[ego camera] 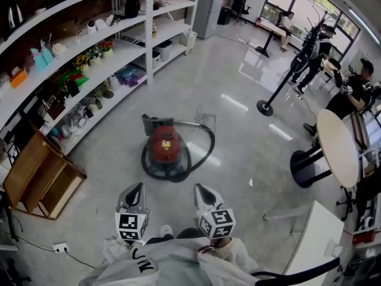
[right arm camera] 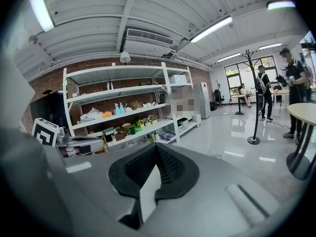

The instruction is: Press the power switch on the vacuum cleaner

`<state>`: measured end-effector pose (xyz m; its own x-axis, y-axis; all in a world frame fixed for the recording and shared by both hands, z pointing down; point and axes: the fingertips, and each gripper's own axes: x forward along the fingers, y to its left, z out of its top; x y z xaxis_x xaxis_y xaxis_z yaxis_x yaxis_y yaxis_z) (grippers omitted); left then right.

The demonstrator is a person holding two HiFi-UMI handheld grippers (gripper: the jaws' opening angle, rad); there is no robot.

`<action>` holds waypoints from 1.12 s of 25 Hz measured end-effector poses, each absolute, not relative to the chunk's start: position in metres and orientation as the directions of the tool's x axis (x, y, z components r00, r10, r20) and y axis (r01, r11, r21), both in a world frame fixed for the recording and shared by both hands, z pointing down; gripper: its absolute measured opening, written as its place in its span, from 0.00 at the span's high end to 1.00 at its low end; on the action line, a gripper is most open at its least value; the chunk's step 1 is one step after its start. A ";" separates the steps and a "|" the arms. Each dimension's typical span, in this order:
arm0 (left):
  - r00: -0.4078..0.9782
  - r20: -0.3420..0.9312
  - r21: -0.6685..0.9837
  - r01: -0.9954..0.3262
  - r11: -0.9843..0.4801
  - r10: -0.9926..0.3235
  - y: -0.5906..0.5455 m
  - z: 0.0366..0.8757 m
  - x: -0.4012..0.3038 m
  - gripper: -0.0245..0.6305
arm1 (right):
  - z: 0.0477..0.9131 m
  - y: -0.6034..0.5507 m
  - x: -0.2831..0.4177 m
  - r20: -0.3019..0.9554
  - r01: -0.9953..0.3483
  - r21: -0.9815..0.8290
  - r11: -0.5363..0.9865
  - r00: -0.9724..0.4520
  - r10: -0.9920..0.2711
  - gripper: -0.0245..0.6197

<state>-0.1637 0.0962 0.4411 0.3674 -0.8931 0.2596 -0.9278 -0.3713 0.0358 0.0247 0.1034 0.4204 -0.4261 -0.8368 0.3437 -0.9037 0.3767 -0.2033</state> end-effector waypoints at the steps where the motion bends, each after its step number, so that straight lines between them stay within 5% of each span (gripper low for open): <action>1: 0.369 0.259 0.036 -0.927 -0.373 -0.893 0.094 0.441 -0.165 0.96 | 0.420 0.102 0.024 0.347 -0.905 -0.202 0.375 -0.424 -0.836 0.96; 28: 0.323 0.262 0.053 -0.946 -0.321 -0.909 0.039 0.449 -0.185 0.96 | 0.423 0.034 0.006 0.338 -0.891 -0.190 0.413 -0.454 -0.824 0.96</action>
<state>-0.1847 0.0385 0.4494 0.3234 -0.9093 0.2618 -0.9456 -0.3210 0.0531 0.0057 0.0338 0.4231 -0.4538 -0.8244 0.3382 -0.8909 0.4125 -0.1899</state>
